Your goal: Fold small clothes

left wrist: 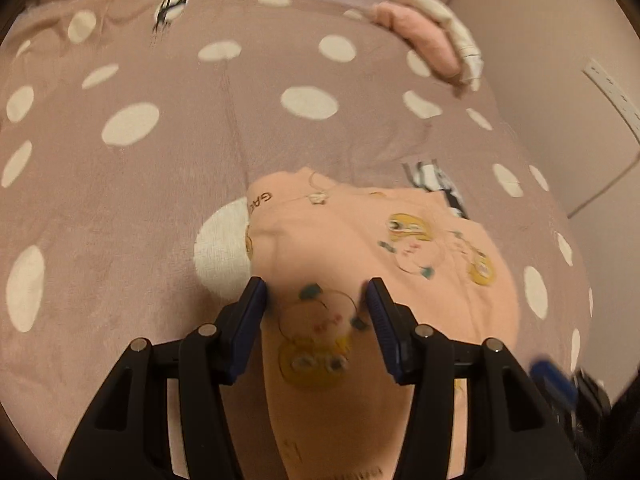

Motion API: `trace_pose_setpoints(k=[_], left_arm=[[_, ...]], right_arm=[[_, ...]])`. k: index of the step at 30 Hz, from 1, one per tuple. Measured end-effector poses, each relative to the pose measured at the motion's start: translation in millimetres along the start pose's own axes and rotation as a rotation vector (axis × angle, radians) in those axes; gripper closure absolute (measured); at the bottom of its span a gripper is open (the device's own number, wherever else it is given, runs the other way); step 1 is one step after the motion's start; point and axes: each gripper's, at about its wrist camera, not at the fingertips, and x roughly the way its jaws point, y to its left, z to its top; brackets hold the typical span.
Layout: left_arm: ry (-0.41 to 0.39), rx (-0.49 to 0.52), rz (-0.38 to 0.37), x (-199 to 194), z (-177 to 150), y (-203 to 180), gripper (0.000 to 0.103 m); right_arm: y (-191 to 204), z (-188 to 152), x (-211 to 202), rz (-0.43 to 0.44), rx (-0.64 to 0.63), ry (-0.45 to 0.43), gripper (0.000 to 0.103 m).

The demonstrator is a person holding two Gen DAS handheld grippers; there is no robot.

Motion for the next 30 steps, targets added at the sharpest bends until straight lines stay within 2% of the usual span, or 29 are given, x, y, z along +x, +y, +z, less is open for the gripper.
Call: trace_pose_setpoints(k=[2, 4, 10, 13, 16, 21, 25, 30], left_arm=[[0.037, -0.021, -0.001, 13.5, 1.4, 4.5, 0.052], [0.042, -0.036, -0.005, 18.2, 3.0, 8.4, 0.051], [0.046, -0.051, -0.011, 20.0, 8.3, 13.4, 0.049], [0.04, -0.047, -0.006, 16.1, 6.4, 11.4, 0.05], [0.025, -0.014, -0.011, 3.0, -5.1, 6.3, 0.053], [0.012, 0.043, -0.014, -17.3, -40.6, -2.2, 0.052], [-0.004, 0.076, -0.014, -31.1, -69.5, -6.3, 0.052], [0.01, 0.069, -0.032, -35.6, -85.4, -6.7, 0.052]], right_arm=[[13.1, -2.2, 5.1, 0.042, -0.039, 0.01, 0.083], [24.5, -7.4, 15.3, 0.063, -0.071, 0.045, 0.083], [34.9, -27.4, 38.0, 0.063, -0.091, 0.177, 0.083], [35.2, -33.1, 34.0, 0.074, -0.09, 0.2, 0.083], [31.1, -30.0, 24.4, 0.106, -0.064, 0.188, 0.083], [19.0, -12.0, 12.5, 0.123, 0.005, 0.086, 0.083], [13.7, 10.9, 22.4, 0.072, 0.041, 0.051, 0.083], [11.8, 35.6, 46.7, 0.036, 0.043, 0.063, 0.083]])
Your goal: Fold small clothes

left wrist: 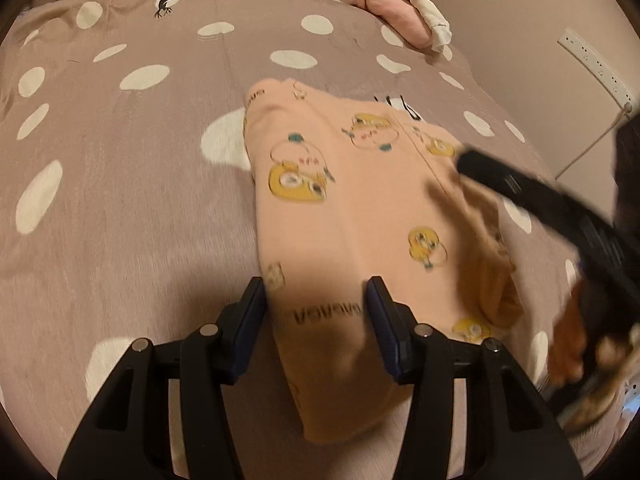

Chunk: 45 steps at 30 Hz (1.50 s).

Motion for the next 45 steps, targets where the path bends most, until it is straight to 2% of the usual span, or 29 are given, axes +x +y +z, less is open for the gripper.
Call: trace_pose_setpoints(k=[2, 6, 12, 16, 23, 26, 29, 34, 38, 41, 45], left_arm=[[-0.003, 0.012, 0.01, -1.0, -4.1, -3.6, 0.052], [0.001, 0.011, 0.006, -0.6, -10.0, -5.5, 0.052], [0.007, 0.028, 0.017, 1.1, -16.5, -8.6, 0.051], [0.008, 0.032, 0.027, 2.5, -17.8, -9.3, 0.051], [0.009, 0.037, 0.036, 2.8, -17.8, -11.3, 0.05], [0.01, 0.038, 0.038, 2.8, -18.7, -11.5, 0.05], [0.009, 0.038, 0.038, 2.5, -19.8, -11.6, 0.05], [0.01, 0.035, 0.035, 1.0, -23.2, -11.9, 0.05], [0.013, 0.029, 0.027, -0.7, -25.3, -10.9, 0.05], [0.018, 0.023, 0.022, -3.2, -27.0, -10.2, 0.049], [0.033, 0.0, 0.004, -7.2, -26.7, -5.7, 0.045]], right_arm=[[-4.0, 8.6, 12.6, -0.042, 0.014, 0.02, 0.083], [-23.9, 9.9, 39.5, -0.128, 0.084, 0.117, 0.083], [-41.3, 2.4, 33.3, -0.097, 0.178, 0.101, 0.085], [-28.5, -3.7, 10.4, -0.051, 0.098, 0.058, 0.085], [0.5, -34.5, -13.2, -0.002, -0.099, 0.097, 0.085], [2.1, -42.5, -17.7, -0.023, -0.138, 0.106, 0.085], [-2.8, -46.2, -19.3, -0.066, -0.142, 0.124, 0.085], [-17.3, -55.1, -25.3, -0.035, -0.07, 0.138, 0.085], [-20.2, -61.6, -27.1, -0.058, -0.054, 0.152, 0.085], [-23.5, -63.6, -30.3, -0.04, -0.021, 0.147, 0.085], [-23.2, -63.8, -34.1, -0.037, -0.022, 0.141, 0.085]])
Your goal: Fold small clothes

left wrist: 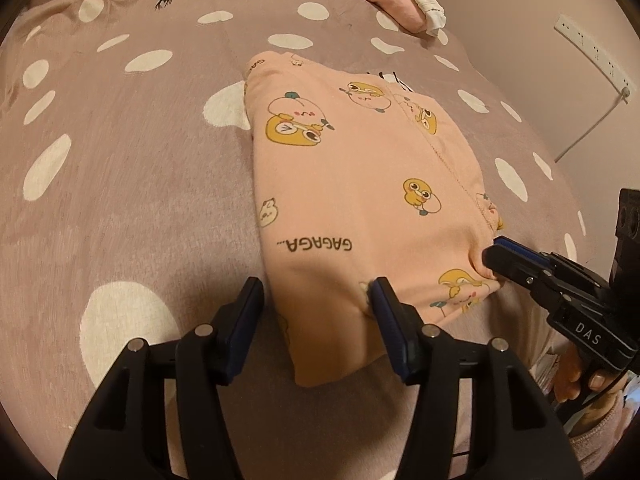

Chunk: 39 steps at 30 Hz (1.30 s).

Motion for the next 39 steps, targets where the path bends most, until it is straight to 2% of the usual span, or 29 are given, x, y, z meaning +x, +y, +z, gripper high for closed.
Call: trace_pose_setpoints(k=[4, 6, 8, 10, 13, 16, 24, 36, 39], left_arm=[[0.01, -0.048, -0.022, -7.7, 0.1, 10.9, 0.038], [0.01, -0.066, -0.031, -10.0, 0.3, 15.6, 0.035], [0.013, -0.085, -0.049, -10.5, 2.0, 20.3, 0.032], [0.014, -0.109, -0.075, -11.1, 3.4, 24.0, 0.03], [0.017, -0.136, -0.106, -11.6, 5.3, 27.0, 0.027], [0.013, -0.132, -0.096, -12.9, 7.2, 26.6, 0.027], [0.021, -0.14, -0.107, -8.2, 15.5, 26.4, 0.026], [0.033, -0.146, -0.136, 2.1, 28.7, 26.9, 0.026], [0.035, -0.144, -0.141, 5.1, 31.8, 26.8, 0.024]], right_arm=[[-7.8, 0.5, -5.5, 0.015, 0.02, -0.008, 0.085], [-14.6, 0.5, -9.1, 0.025, 0.048, -0.014, 0.08], [-22.2, 0.1, -11.7, 0.045, 0.086, -0.02, 0.067], [-29.5, 0.3, -11.8, 0.077, 0.129, -0.024, 0.06], [-38.0, 0.2, -8.8, 0.145, 0.202, -0.02, 0.059], [-40.0, 0.4, -5.8, 0.181, 0.238, -0.011, 0.054], [-35.8, 11.4, -3.7, 0.245, 0.25, -0.03, 0.054], [-46.2, 16.4, 10.8, 0.234, 0.299, 0.012, 0.052], [-50.0, 16.8, 13.3, 0.237, 0.317, 0.022, 0.048]])
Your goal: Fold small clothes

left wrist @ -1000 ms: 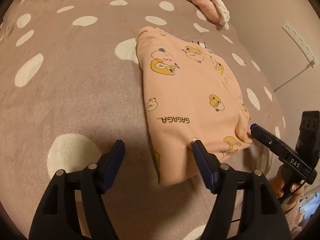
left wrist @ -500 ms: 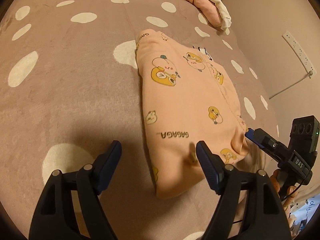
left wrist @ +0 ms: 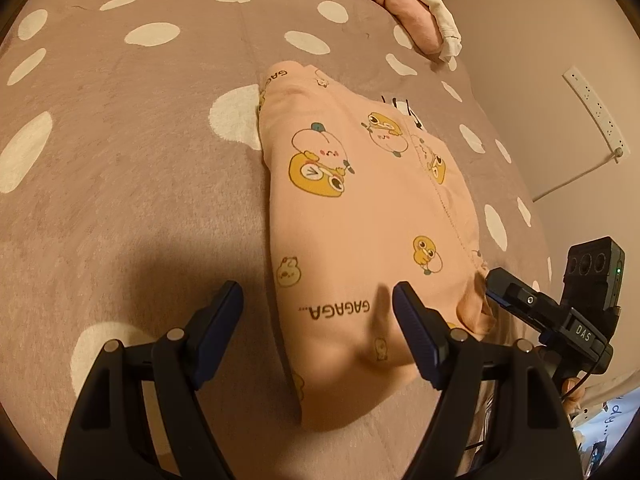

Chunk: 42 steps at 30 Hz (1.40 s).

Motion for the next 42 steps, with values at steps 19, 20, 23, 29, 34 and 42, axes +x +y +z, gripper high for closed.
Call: trace_pose_setpoints(k=[19, 20, 23, 29, 34, 42], left_arm=[[0.021, -0.019, -0.045, 13.2, 15.5, 1.9, 0.012], [0.024, -0.025, -0.054, 13.7, 16.1, 2.5, 0.01], [0.033, -0.063, -0.097, 14.9, 20.3, 7.2, 0.004], [0.054, -0.173, -0.194, 15.8, 29.0, 18.6, 0.001], [0.063, -0.252, -0.259, 15.5, 33.7, 27.3, 0.001], [0.071, -0.27, -0.288, 17.2, 40.0, 26.3, 0.001]], right_arm=[[-2.9, 12.8, 10.9, 0.026, 0.029, 0.028, 0.04], [-3.7, 13.7, 11.4, 0.031, 0.034, 0.03, 0.04], [-7.9, 17.2, 12.7, 0.053, 0.058, 0.038, 0.04], [-14.7, 27.8, 19.1, 0.107, 0.124, 0.098, 0.039], [-19.1, 33.1, 25.6, 0.165, 0.165, 0.148, 0.036], [-20.6, 39.5, 36.5, 0.195, 0.199, 0.168, 0.036]])
